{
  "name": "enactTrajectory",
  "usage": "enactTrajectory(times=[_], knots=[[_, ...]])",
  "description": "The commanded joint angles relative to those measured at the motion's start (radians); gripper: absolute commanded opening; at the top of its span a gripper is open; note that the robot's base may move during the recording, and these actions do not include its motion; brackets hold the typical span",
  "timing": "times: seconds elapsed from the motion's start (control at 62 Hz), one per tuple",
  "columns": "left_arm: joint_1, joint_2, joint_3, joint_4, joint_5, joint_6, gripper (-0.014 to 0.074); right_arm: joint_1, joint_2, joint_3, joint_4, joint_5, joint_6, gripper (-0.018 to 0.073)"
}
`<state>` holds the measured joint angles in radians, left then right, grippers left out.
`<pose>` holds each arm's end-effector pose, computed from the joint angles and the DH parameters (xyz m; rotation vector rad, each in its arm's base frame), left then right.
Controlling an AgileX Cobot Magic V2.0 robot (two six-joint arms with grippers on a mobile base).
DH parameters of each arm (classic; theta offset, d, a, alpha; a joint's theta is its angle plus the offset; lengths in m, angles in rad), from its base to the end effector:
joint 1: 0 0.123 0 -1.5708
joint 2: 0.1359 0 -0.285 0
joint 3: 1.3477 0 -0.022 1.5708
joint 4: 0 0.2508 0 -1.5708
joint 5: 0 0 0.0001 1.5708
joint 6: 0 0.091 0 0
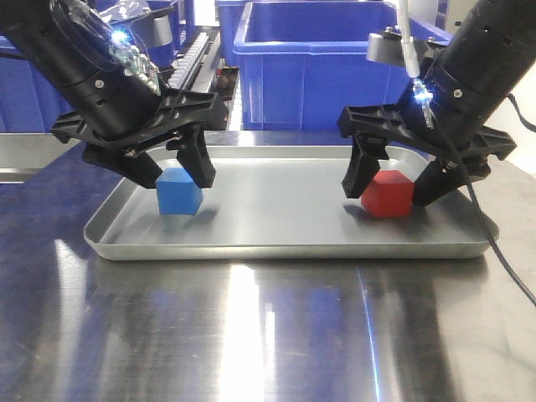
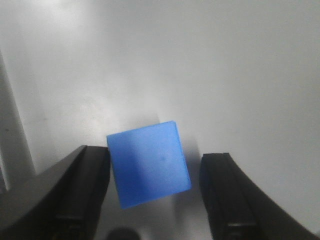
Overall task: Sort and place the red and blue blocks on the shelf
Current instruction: 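Close left gripper on blue cube and right gripper on red cube, then lift both held cubes up off the tray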
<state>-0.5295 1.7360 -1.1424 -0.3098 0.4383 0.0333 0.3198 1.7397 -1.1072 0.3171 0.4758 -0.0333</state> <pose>0.3122 -0.1964 0.2206 0.4118 2.5191 -0.4767 0.3376 0.1255 0.2077 -0.1450 2.6028 0.3944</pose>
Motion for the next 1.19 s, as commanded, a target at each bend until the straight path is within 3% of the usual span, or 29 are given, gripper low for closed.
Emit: enactTrajectory(times=[0.0,0.839,0.984,1.178], knots=[[-0.007,-0.041,-0.032,-0.017,-0.049,-0.002,0.0458,-0.002,-0.029,-0.022,0.017,-0.012,-0.003,0.0603],[-0.007,-0.041,-0.032,-0.017,-0.043,-0.002,0.0437,-0.002,-0.029,-0.022,0.017,-0.007,-0.003,0.0601],[-0.007,-0.041,-0.032,-0.017,-0.039,-0.002,0.0322,-0.002,-0.029,-0.022,0.017,0.004,-0.003,0.0501],[-0.007,-0.041,-0.032,-0.015,-0.039,-0.002,0.0173,-0.002,-0.029,-0.022,0.017,0.015,-0.003,0.0228]])
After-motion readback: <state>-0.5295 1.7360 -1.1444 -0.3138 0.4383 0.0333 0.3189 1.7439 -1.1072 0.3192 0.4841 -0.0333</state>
